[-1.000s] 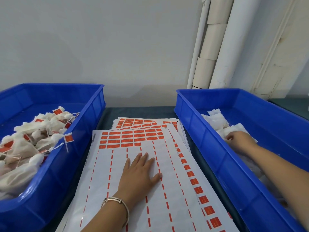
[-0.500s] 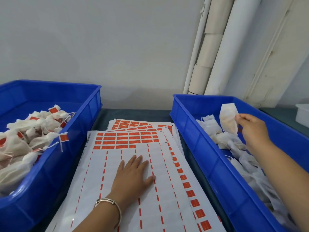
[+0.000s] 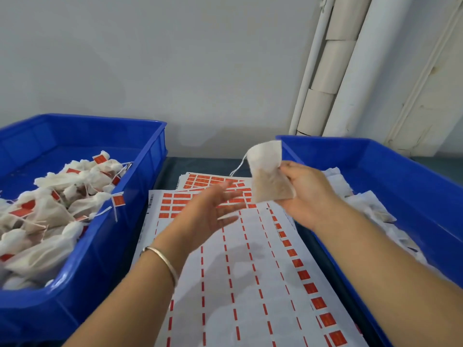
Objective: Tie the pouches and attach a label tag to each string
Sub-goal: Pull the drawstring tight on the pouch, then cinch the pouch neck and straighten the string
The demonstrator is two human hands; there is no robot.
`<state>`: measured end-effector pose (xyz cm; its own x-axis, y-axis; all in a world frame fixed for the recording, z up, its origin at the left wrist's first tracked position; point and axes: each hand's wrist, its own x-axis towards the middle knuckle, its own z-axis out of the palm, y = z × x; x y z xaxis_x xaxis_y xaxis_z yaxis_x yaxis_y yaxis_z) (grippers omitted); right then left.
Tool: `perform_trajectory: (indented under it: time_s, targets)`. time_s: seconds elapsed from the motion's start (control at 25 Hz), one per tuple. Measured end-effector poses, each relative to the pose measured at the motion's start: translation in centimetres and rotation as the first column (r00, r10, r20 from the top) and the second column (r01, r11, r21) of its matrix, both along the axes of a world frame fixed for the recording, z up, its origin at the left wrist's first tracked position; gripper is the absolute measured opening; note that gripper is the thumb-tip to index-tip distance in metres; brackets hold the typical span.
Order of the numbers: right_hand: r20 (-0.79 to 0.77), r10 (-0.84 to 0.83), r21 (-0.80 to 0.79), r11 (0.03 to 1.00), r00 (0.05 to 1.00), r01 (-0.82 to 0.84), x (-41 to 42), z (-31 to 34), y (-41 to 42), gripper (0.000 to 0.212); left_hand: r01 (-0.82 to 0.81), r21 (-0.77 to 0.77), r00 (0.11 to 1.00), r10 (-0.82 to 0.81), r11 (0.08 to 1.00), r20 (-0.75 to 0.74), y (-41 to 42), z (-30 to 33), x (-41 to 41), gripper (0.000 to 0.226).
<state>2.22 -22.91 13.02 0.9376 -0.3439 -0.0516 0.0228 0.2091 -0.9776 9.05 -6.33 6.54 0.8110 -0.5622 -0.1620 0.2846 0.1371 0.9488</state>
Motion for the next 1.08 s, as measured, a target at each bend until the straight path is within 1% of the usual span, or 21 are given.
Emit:
perform_trajectory:
  time_s: [0.04, 0.08, 0.12, 0.16, 0.2, 0.24, 0.28, 0.32, 0.4, 0.48, 0.52, 0.64, 0.72, 0.76, 0.8, 0.84, 0.88, 0.92, 0.96, 1.0, 1.08]
  targets:
    - [-0.012, 0.024, 0.005, 1.000, 1.000, -0.024, 0.4, -1.2, 0.8, 0.022, -0.029, -0.165, 0.998, 0.019, 0.986, -0.061, 0.7, 0.3, 0.4, 0.041]
    - [-0.035, 0.055, 0.027, 0.998, 0.998, -0.054, 0.6, -2.2, 1.5, 0.026, -0.043, -0.231, 0.998, 0.030, 0.972, -0.059, 1.3, 0.2, 0.7, 0.048]
    - [-0.070, 0.086, 0.050, 0.995, 0.994, -0.082, 1.0, -3.5, 2.0, 0.024, -0.057, -0.213, 0.998, 0.054, 0.975, -0.021, 1.6, 0.0, 0.9, 0.049]
    - [-0.115, 0.101, 0.068, 0.993, 0.988, -0.094, 1.3, -4.4, 2.3, 0.021, -0.089, -0.123, 0.994, 0.097, 0.988, 0.058, 1.7, -0.5, 0.8, 0.041]
    - [-0.152, 0.100, 0.066, 0.994, 0.983, -0.091, 1.6, -5.4, 2.4, 0.021, -0.138, 0.004, 0.976, 0.135, 0.990, 0.169, 1.6, -1.1, 0.7, 0.033]
    - [-0.187, 0.091, 0.046, 0.995, 0.978, -0.083, 1.9, -6.2, 2.5, 0.021, -0.205, 0.111, 0.950, 0.171, 0.972, 0.260, 1.6, -1.9, 0.6, 0.024]
    - [-0.213, 0.076, 0.014, 0.997, 0.974, -0.074, 2.3, -7.1, 2.4, 0.021, -0.260, 0.191, 0.930, 0.193, 0.946, 0.313, 1.5, -2.7, 0.5, 0.017]
    - [-0.235, 0.065, -0.008, 0.998, 0.970, -0.069, 2.7, -7.9, 2.5, 0.019, -0.289, 0.247, 0.923, 0.201, 0.925, 0.327, 1.6, -3.5, 0.6, 0.014]
    - [-0.289, 0.041, -0.053, 0.997, 0.957, -0.059, 3.5, -9.1, 2.7, 0.014, -0.302, 0.273, 0.925, 0.211, 0.913, 0.315, 2.0, -4.7, 0.8, 0.017]
    - [-0.336, -0.016, -0.129, 0.991, 0.942, -0.029, 4.2, -10.1, 2.8, 0.010, -0.330, 0.220, 0.921, 0.262, 0.918, 0.289, 2.6, -5.1, 1.4, 0.025]
    - [-0.336, -0.029, -0.170, 0.985, 0.941, -0.030, 4.5, -10.6, 2.8, 0.012, -0.353, 0.200, 0.914, 0.291, 0.914, 0.283, 2.8, -5.1, 1.7, 0.025]
    - [-0.220, -0.042, -0.304, 0.952, 0.975, -0.028, 3.9, -11.3, 3.2, 0.010, -0.357, 0.207, 0.896, 0.271, 0.911, 0.350, 2.6, -4.4, 1.1, 0.013]
    - [-0.075, 0.029, -0.426, 0.903, 0.997, -0.058, 3.1, -11.4, 3.3, 0.028, -0.358, 0.207, 0.869, 0.243, 0.911, 0.431, 2.1, -4.4, 0.5, 0.017]
    - [0.016, 0.071, -0.535, 0.844, 0.997, -0.051, 2.8, -11.4, 3.3, 0.035, -0.363, 0.196, 0.846, 0.234, 0.911, 0.480, 1.8, -4.4, 0.2, 0.019]
    - [0.099, 0.110, -0.647, 0.762, 0.989, -0.020, 2.6, -11.2, 3.3, 0.040, -0.376, 0.186, 0.804, 0.220, 0.908, 0.553, 1.6, -4.4, -0.2, 0.018]
    - [0.152, 0.153, -0.736, 0.677, 0.976, 0.009, 2.5, -11.3, 3.4, 0.041, -0.403, 0.181, 0.735, 0.199, 0.897, 0.648, 1.4, -4.4, -0.5, 0.016]
    - [0.183, 0.188, -0.800, 0.599, 0.965, 0.035, 2.4, -11.3, 3.6, 0.036, -0.440, 0.177, 0.647, 0.175, 0.880, 0.742, 1.4, -4.4, -0.7, 0.017]
    - [0.188, 0.211, -0.827, 0.561, 0.959, 0.039, 2.4, -11.3, 3.7, 0.029, -0.486, 0.166, 0.552, 0.154, 0.858, 0.820, 1.4, -4.4, -0.9, 0.021]
    - [0.172, 0.211, -0.837, 0.547, 0.962, 0.030, 2.4, -11.3, 3.7, 0.026, -0.535, 0.144, 0.454, 0.139, 0.832, 0.880, 1.5, -4.6, -0.9, 0.025]
    - [0.188, 0.197, -0.842, 0.537, 0.962, 0.055, 2.4, -11.4, 3.6, 0.025, -0.579, 0.117, 0.364, 0.127, 0.807, 0.923, 1.7, -4.7, -0.8, 0.027]
    - [0.240, 0.167, -0.846, 0.518, 0.956, 0.122, 2.5, -11.4, 3.4, 0.025, -0.641, 0.069, 0.230, 0.106, 0.764, 0.967, 2.0, -4.8, -0.7, 0.023]
